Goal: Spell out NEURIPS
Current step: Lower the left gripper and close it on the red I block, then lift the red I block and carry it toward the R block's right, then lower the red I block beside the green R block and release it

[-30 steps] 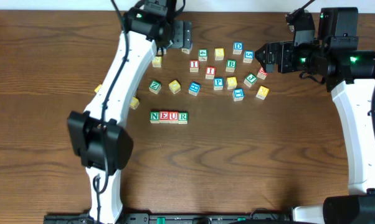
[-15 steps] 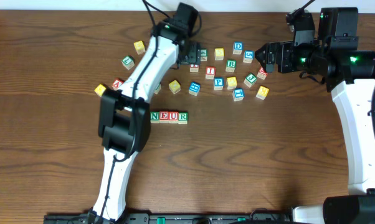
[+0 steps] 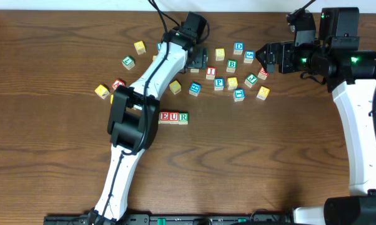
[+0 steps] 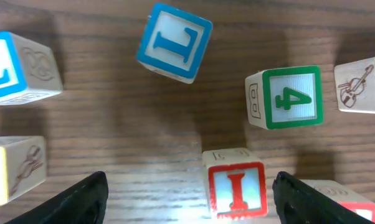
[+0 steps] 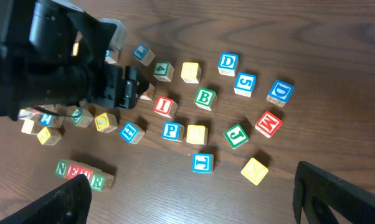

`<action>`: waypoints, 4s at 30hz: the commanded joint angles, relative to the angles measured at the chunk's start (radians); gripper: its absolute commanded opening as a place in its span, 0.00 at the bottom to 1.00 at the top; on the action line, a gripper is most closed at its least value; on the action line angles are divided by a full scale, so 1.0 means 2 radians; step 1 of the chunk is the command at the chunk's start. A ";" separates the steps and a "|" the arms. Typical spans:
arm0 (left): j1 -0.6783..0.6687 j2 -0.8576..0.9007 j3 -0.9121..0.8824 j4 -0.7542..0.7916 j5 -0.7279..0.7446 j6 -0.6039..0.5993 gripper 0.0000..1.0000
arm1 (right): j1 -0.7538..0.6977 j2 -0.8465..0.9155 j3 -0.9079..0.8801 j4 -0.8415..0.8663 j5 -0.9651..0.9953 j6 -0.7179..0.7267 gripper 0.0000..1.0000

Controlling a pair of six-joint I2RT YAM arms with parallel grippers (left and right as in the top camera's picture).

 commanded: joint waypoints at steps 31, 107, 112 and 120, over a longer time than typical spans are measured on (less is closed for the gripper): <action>-0.010 -0.005 0.010 0.010 -0.010 -0.002 0.29 | -0.002 0.001 -0.002 0.000 -0.003 -0.006 0.99; -0.138 -0.218 -0.399 0.058 -0.014 -0.139 0.27 | -0.003 0.001 -0.002 0.000 -0.003 -0.006 0.99; -0.138 -0.217 -0.400 0.071 -0.023 -0.140 0.27 | -0.003 0.001 -0.002 0.000 -0.003 -0.006 0.99; -0.138 -0.217 -0.402 0.082 -0.031 -0.140 0.27 | -0.003 0.001 -0.002 0.000 -0.003 -0.006 0.99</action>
